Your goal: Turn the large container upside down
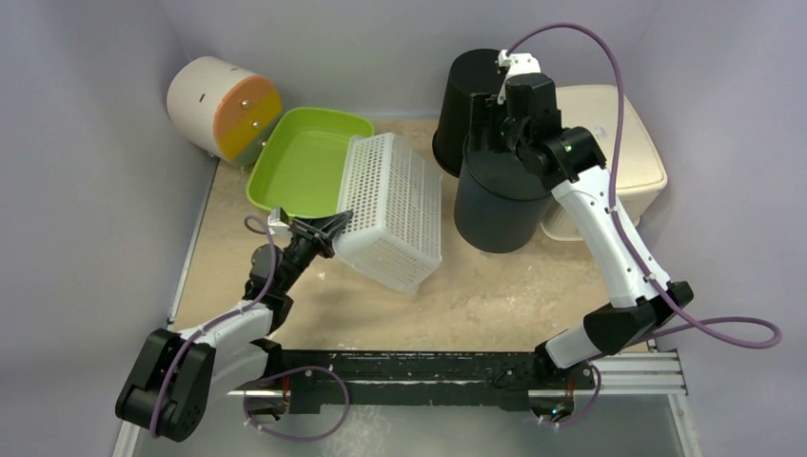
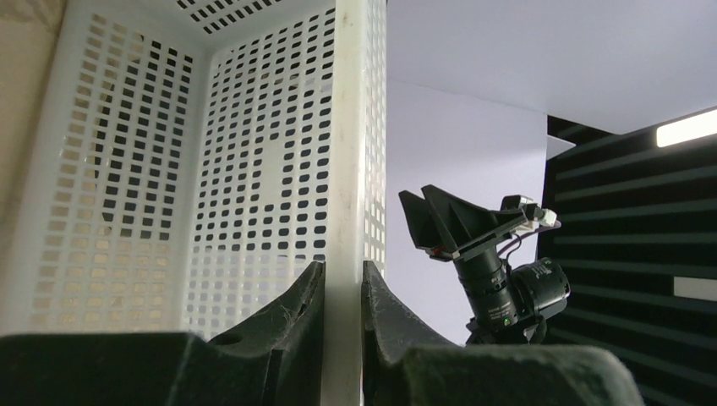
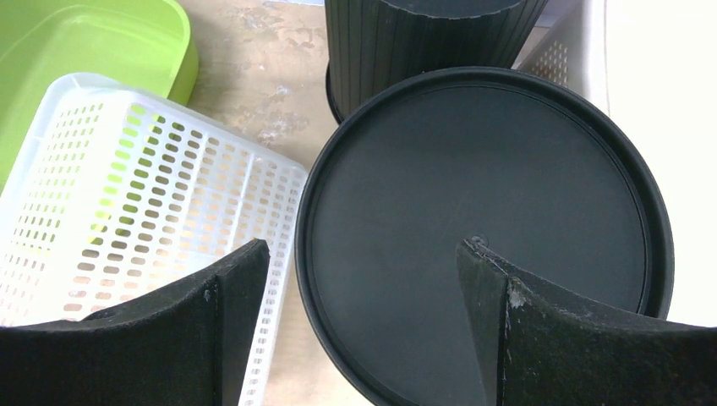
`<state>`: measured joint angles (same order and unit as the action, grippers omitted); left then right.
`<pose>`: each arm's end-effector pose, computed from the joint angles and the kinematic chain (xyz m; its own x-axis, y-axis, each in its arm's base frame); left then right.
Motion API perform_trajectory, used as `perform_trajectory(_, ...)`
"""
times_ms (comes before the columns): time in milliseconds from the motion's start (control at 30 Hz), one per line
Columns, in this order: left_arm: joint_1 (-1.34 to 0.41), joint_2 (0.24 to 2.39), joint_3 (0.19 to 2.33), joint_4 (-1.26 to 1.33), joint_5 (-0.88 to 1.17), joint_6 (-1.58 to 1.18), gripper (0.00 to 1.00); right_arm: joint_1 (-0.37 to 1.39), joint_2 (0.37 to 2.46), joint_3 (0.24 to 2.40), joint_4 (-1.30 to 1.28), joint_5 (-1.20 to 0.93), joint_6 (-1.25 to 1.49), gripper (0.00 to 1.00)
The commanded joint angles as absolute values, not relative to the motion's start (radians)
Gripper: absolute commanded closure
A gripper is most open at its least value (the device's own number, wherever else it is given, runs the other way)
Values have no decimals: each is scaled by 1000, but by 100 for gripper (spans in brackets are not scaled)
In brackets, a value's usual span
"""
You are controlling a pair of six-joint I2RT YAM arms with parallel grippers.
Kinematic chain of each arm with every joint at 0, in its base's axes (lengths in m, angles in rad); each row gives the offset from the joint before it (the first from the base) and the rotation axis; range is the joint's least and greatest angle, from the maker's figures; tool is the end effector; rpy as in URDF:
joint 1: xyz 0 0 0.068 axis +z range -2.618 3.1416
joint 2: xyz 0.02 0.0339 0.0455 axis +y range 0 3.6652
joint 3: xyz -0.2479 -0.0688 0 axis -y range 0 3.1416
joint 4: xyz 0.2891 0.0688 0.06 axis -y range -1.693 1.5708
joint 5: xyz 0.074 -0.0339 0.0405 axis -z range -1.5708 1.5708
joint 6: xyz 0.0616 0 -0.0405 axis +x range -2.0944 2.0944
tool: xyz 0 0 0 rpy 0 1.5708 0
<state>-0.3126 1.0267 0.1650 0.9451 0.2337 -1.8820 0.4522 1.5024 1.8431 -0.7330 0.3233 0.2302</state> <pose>0.2420 -0.0932 0.1564 -0.5181 -0.8058 0.2868 -0.0834 -0.2861 -0.9546 0.3484 0.1475 0.4634 -0.3691 0.0612 -0.9274 -0.0678 0.9934 0.0926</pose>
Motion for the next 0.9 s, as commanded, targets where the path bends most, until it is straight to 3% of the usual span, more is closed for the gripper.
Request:
perform_trajectory(0,-341,1081,164,1134,231,-1889,100,442,1460,1838,-684,333,210,16)
perform_trajectory(133,-370,1148,177,1054,253,-1825,100,438,1453,1814,-666,327,211,16)
perform_trajectory(300,-387,1143,259,726,284,-1631,98,433,1449,1789,-652,322,210,16)
perform_trajectory(433,-388,1132,329,527,290,-1515,73,427,1444,1768,-643,318,210,16)
perform_trajectory(500,-387,1132,371,426,289,-1448,56,424,1442,1759,-638,311,210,16)
perform_trajectory(700,-387,1168,503,88,264,-1233,47,418,1445,1744,-622,289,211,16)
perform_trajectory(867,-387,1193,553,-39,229,-1130,43,413,1447,1737,-616,278,212,16)
